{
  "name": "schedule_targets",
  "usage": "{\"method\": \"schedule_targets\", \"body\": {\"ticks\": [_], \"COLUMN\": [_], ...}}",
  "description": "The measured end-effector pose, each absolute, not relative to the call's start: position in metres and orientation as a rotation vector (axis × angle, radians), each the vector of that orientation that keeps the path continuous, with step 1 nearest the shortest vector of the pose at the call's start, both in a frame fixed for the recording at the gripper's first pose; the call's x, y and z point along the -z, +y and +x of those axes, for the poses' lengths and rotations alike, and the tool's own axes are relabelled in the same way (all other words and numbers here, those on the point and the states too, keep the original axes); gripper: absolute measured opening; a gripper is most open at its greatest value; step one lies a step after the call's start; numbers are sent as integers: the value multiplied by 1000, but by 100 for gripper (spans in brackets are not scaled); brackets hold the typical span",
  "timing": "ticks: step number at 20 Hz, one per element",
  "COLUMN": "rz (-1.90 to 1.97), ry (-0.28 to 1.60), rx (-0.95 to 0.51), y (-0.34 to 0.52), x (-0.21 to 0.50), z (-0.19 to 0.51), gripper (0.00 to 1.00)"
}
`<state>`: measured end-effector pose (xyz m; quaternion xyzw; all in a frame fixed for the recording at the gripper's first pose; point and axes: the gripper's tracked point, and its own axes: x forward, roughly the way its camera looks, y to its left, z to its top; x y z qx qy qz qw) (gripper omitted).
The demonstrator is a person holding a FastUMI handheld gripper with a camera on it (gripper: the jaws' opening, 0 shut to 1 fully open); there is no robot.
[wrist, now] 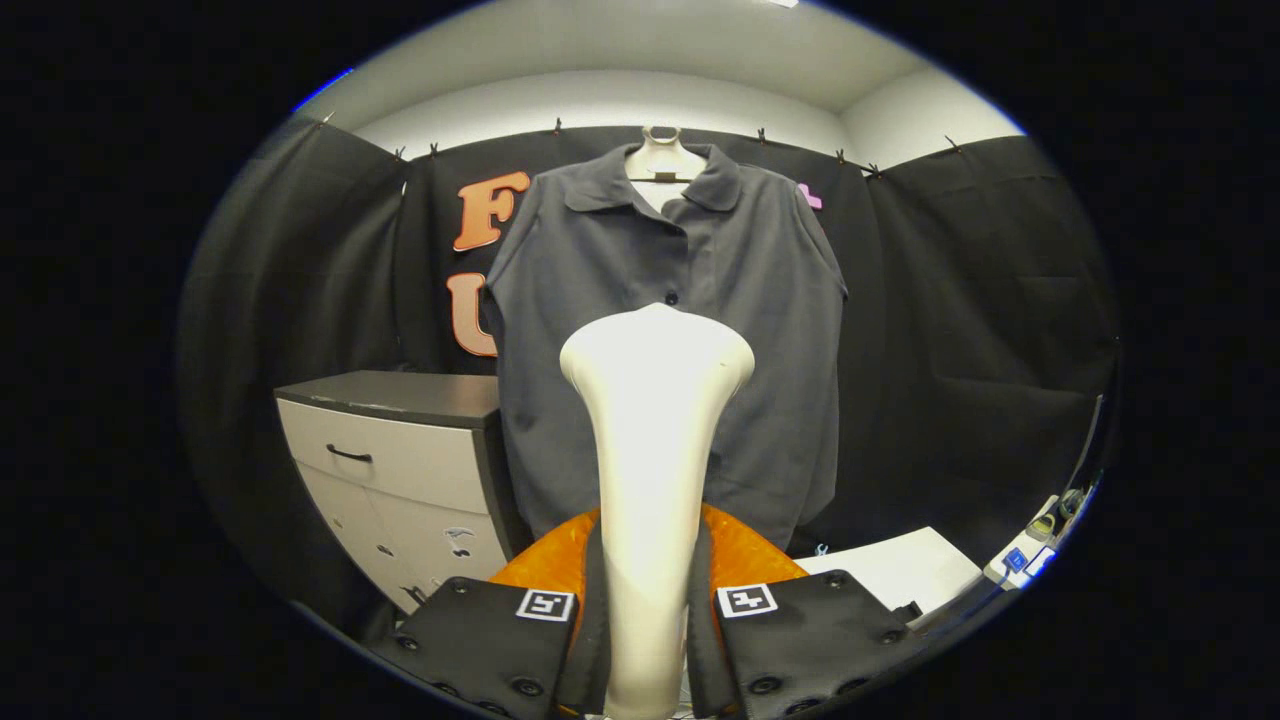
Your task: Iron the clothes twice with a garment steamer, once on the left side and once on the right side.
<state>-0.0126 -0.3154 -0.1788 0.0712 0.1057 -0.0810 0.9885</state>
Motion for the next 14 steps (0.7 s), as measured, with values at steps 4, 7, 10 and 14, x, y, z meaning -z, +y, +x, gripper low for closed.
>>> {"method": "schedule_targets", "body": {"ticks": [4,7,10,14], "rz": [147,133,135,134], "ry": [184,152,128,100], "rx": [118,81,64,47], "y": [-288,-270,-260,-251], "x": [150,128,112,94], "z": [-32,-43,-52,-60], "gripper": [38,38,38,38]}}
